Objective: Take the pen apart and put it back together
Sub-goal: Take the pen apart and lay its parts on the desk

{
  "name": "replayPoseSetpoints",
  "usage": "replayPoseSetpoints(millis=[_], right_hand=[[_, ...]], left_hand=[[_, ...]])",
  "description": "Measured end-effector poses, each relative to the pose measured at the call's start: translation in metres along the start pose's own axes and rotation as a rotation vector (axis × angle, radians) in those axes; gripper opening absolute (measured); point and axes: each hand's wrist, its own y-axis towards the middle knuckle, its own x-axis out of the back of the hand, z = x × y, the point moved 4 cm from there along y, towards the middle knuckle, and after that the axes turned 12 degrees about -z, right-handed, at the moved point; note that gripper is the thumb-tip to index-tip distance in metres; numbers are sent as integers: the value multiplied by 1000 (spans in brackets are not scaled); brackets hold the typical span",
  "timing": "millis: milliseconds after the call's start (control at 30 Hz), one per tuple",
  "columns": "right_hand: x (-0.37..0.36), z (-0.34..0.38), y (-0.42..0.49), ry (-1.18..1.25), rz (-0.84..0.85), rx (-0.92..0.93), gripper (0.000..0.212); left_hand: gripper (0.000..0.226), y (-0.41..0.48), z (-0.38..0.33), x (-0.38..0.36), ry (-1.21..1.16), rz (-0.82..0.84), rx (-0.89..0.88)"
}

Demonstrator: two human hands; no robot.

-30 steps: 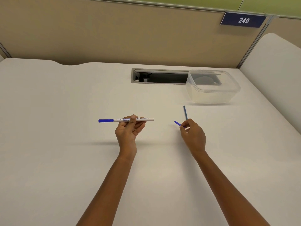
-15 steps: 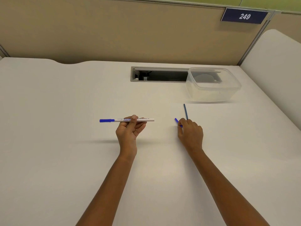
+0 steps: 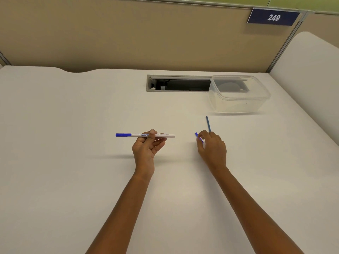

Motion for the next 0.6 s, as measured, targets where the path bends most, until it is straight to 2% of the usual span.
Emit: replayPoseSetpoints(millis=[100, 233, 367, 600], right_hand=[[3, 8, 2, 324, 109, -233, 8], [6, 32, 5, 657, 420, -451, 15], [12, 48, 4, 755, 554, -486, 28], [14, 56, 0, 729, 719, -380, 21]], left_hand=[[13, 0, 5, 0, 51, 9, 23], [9, 0, 12, -1, 146, 23, 62], [6, 0, 16, -3, 261, 56, 93], [10, 2, 20, -8, 458, 129, 126]])
